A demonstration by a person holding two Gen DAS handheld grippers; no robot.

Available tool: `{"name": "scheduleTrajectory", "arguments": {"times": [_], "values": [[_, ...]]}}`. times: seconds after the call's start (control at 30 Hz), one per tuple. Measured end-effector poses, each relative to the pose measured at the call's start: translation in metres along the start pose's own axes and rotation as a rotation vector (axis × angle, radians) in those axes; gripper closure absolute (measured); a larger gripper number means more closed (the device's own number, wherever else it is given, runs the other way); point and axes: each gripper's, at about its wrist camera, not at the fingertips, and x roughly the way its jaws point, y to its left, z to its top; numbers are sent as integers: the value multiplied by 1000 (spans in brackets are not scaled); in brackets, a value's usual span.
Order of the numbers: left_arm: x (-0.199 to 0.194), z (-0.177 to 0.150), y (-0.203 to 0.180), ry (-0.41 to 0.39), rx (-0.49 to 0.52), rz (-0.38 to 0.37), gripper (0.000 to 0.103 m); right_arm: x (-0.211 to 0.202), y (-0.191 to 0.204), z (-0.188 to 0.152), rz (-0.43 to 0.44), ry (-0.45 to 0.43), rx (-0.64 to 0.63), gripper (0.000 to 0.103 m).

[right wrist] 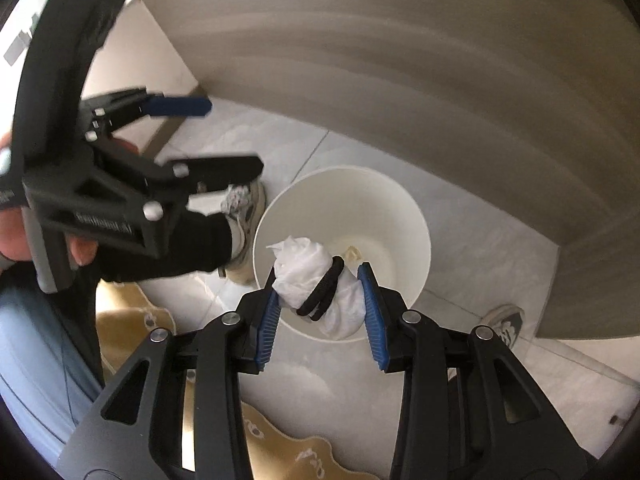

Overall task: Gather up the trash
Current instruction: 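Open both tools to drop the paper roll and tissue bundle into the bin, then move both open tools back up to the trash on the mattress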

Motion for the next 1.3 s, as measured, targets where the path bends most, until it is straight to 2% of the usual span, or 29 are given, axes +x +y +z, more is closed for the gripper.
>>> {"name": "scheduleTrajectory", "arguments": {"times": [0.13,0.17,0.23,0.27,0.3,0.47,0.63,0.77,0.9,1.03,1.17,1.3], "values": [[-3,6,18,-1,-75,-17,6,14,7,4,-16,44,-26,67],[-5,7,24,-2,-98,-24,6,14,9,5,-18,43,-30,61],[-7,7,31,-7,-138,-29,6,14,10,8,-17,32,-25,38],[-9,8,35,-10,-153,-31,6,13,8,9,-25,25,-16,18],[-9,8,38,-14,-165,-31,6,13,6,11,-35,30,-2,5],[-18,10,41,-49,-178,-31,6,17,-2,9,-83,25,11,5],[-42,7,25,-113,-122,-13,6,-11,-6,3,-96,-44,41,5],[-91,1,14,-202,-93,-11,6,-75,-1,-2,16,-193,106,5],[-147,-5,3,-284,-51,-11,6,-149,19,-11,58,-346,76,5],[-202,6,-15,-369,3,12,6,-214,32,-10,42,-462,39,5],[-248,29,-28,-438,9,37,6,-274,33,-1,-7,-564,27,5],[-275,54,-37,-477,13,48,6,-319,31,12,-62,-614,26,5]]}}
